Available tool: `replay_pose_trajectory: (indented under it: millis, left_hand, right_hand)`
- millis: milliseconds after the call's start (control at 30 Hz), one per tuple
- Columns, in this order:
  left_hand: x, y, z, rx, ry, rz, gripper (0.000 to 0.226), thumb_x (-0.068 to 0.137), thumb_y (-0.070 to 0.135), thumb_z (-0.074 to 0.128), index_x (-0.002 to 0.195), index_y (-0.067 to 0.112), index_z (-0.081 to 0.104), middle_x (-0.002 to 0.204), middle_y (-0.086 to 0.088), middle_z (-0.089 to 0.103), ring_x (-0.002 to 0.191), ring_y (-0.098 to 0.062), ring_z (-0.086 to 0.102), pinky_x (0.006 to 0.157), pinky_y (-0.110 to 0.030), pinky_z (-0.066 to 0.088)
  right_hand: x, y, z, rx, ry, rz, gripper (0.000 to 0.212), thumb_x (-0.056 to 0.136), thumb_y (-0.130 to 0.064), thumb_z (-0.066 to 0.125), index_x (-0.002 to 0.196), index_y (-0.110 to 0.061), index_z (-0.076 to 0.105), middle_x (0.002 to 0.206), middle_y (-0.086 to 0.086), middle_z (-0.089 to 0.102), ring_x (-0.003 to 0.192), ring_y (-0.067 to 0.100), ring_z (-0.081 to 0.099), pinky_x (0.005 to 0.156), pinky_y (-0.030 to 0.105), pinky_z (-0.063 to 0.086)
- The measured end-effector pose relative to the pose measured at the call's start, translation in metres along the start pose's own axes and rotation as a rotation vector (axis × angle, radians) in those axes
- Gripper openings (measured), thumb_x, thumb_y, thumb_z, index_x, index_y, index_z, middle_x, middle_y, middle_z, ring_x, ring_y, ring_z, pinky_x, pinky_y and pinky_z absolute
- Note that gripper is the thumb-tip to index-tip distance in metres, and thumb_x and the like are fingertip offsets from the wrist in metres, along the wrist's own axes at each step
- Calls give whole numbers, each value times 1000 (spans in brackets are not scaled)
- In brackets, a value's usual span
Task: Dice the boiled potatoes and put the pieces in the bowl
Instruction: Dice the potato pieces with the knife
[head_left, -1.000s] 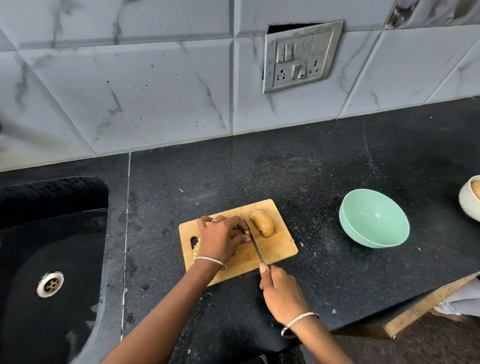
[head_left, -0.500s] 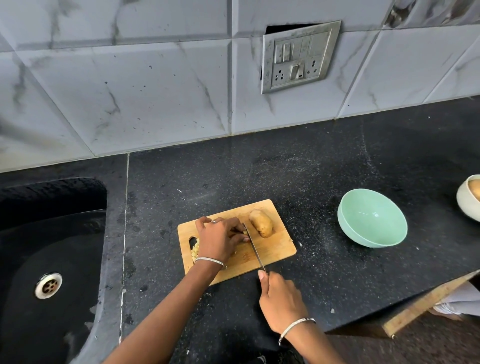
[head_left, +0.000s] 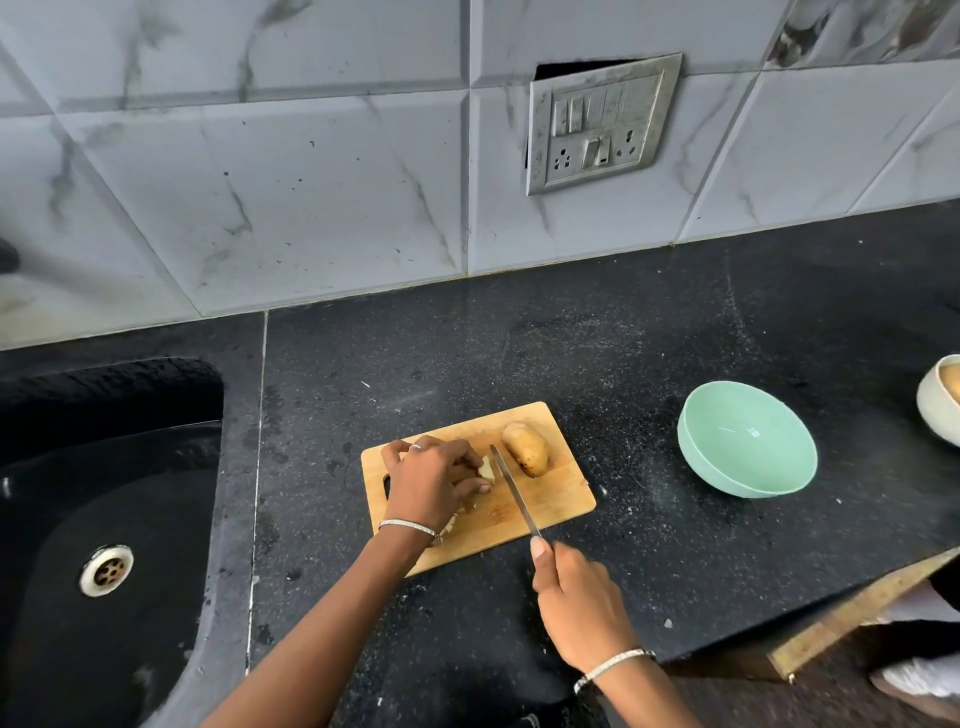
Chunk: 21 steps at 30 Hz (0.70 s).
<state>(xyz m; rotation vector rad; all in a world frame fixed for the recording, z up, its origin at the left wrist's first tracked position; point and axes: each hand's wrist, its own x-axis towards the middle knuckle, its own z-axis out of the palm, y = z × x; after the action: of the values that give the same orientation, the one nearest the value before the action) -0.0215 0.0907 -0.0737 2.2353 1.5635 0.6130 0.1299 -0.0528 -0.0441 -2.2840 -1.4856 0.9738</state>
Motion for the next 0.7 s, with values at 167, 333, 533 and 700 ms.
replay_pose_trajectory:
  millis: [167, 333, 533, 700]
  left_hand:
    - [3, 5, -2, 15, 1, -56, 29, 72, 51, 75, 95, 36, 66, 81, 22, 67, 99, -3, 51, 88, -32, 16]
    - [5, 8, -4, 7, -10, -108, 14, 77, 43, 74, 88, 36, 71, 75, 22, 67, 99, -7, 47, 82, -33, 15]
    - [6, 7, -3, -8, -27, -136, 14, 75, 45, 75, 85, 35, 73, 78, 22, 67, 100, -8, 45, 83, -33, 14]
    - [5, 9, -4, -27, -7, -137, 6, 77, 37, 75, 78, 32, 73, 74, 20, 68, 99, -8, 47, 80, -31, 11]
  right_hand:
    - [4, -12, 2, 0, -4, -22, 46, 103, -51, 20, 91, -21, 53, 94, 5, 65, 93, 30, 61, 81, 40, 47]
    - [5, -15, 7, -15, -29, -49, 42, 104, -47, 18, 93, -22, 49, 95, 5, 65, 96, 29, 61, 81, 39, 46]
    - [5, -16, 14, -23, -10, -35, 41, 103, -48, 19, 96, -21, 49, 95, 7, 63, 95, 32, 62, 77, 41, 46]
    - [2, -26, 20, -79, 34, -6, 43, 103, -47, 20, 106, -18, 51, 101, 9, 63, 100, 35, 63, 72, 40, 45]
